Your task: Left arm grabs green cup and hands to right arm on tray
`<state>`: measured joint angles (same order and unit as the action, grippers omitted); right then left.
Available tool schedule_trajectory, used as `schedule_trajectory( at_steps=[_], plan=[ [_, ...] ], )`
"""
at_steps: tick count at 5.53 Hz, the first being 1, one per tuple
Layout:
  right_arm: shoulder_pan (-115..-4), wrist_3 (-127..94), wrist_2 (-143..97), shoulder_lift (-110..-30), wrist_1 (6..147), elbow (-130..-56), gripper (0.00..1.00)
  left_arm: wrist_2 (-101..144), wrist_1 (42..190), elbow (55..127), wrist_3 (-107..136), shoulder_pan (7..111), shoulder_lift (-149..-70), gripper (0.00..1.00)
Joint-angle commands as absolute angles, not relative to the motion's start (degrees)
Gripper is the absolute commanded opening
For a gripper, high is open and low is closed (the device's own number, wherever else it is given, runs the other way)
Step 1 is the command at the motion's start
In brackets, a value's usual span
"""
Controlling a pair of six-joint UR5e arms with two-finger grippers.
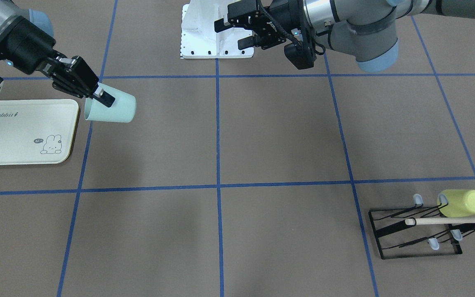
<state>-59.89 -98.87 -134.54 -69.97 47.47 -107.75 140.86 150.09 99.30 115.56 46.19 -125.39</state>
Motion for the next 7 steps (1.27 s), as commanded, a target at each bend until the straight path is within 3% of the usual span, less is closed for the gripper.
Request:
schedule_trajectory(
  at_steps=[1, 4, 6, 7],
  plan=[
    [-61.70, -87.17, -135.01, -69.61, 66.95, -111.60, 0.00, 141.59, 134.82, 99.93, 103.87, 50.17, -124.98, 1.00],
    [-54.67, -55.50, -113.88, -70.40, 106.94, -122.05, 0.00, 139.49, 121.05, 100.37, 73.49, 58.77, -117.98, 1.00],
    [-54.67, -46.01, -113.47, -77.32, 107.40, -124.63, 0.00, 131.89, 112.91, 102.72, 48.04, 62.91, -108.94, 1.00],
    [-55.97, -38.57, -113.73, -80.04, 107.40, -124.45, 0.00, 125.57, 101.02, 106.83, 31.46, 65.19, -106.72, 1.00]
  ],
)
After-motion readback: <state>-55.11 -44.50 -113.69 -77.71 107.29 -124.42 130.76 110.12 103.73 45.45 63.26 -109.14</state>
